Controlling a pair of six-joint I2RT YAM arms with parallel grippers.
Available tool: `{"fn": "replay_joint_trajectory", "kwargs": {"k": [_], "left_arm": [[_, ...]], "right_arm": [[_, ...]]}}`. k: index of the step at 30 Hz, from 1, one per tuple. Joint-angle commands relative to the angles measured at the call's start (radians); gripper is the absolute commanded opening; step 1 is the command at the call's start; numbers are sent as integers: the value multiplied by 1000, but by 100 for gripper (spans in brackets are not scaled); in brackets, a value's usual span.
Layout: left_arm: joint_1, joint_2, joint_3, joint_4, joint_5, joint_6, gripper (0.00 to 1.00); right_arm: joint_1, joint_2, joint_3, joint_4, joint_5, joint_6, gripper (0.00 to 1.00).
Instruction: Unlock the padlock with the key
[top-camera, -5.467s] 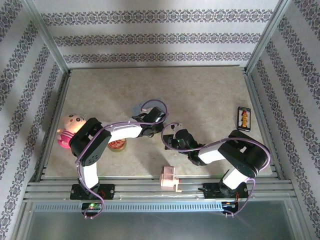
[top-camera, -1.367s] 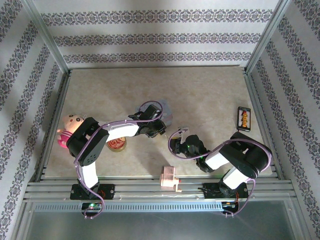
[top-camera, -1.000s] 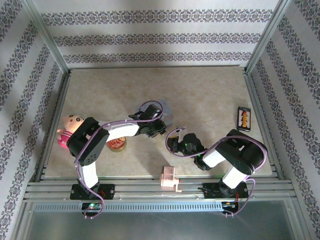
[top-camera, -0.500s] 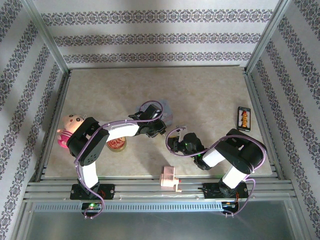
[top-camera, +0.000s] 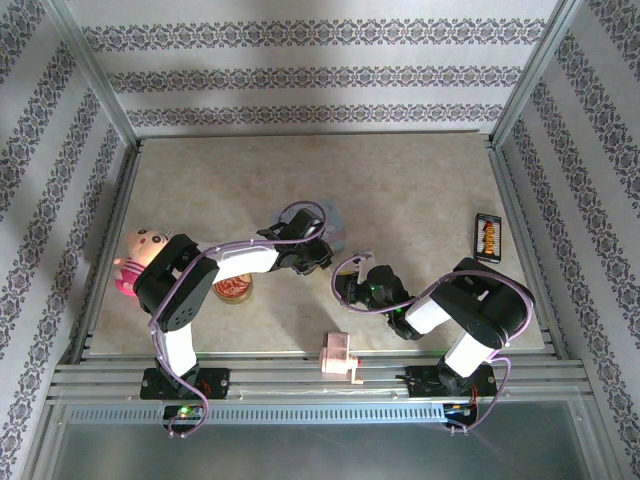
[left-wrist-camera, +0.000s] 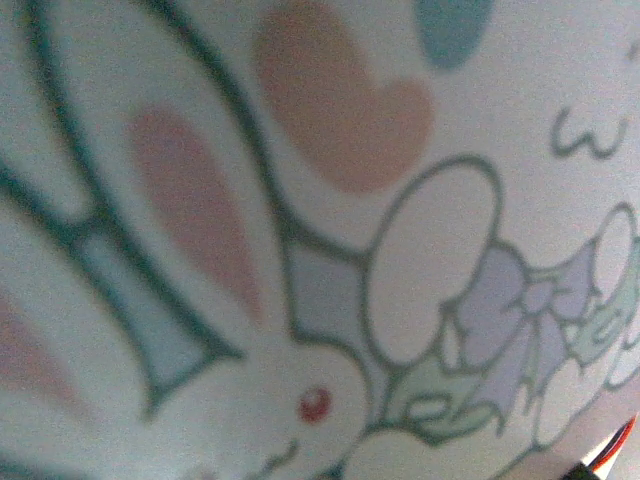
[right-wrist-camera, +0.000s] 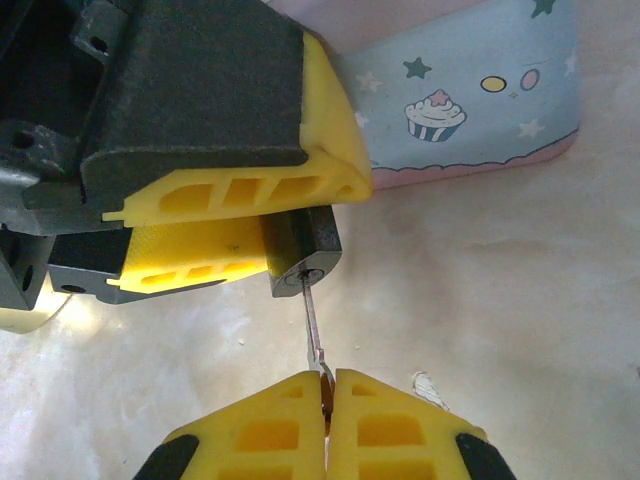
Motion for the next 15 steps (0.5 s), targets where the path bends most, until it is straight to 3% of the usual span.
{"fn": "replay_joint_trajectory", "kwargs": {"k": [1, 15], "left_arm": [[5, 17, 10, 38, 25, -15, 5], [7, 27, 30, 41, 12, -26, 4]], "right_arm": [[-11, -3, 5, 51, 0, -7, 0], [-8, -17, -19, 57, -2, -4, 0]]}}
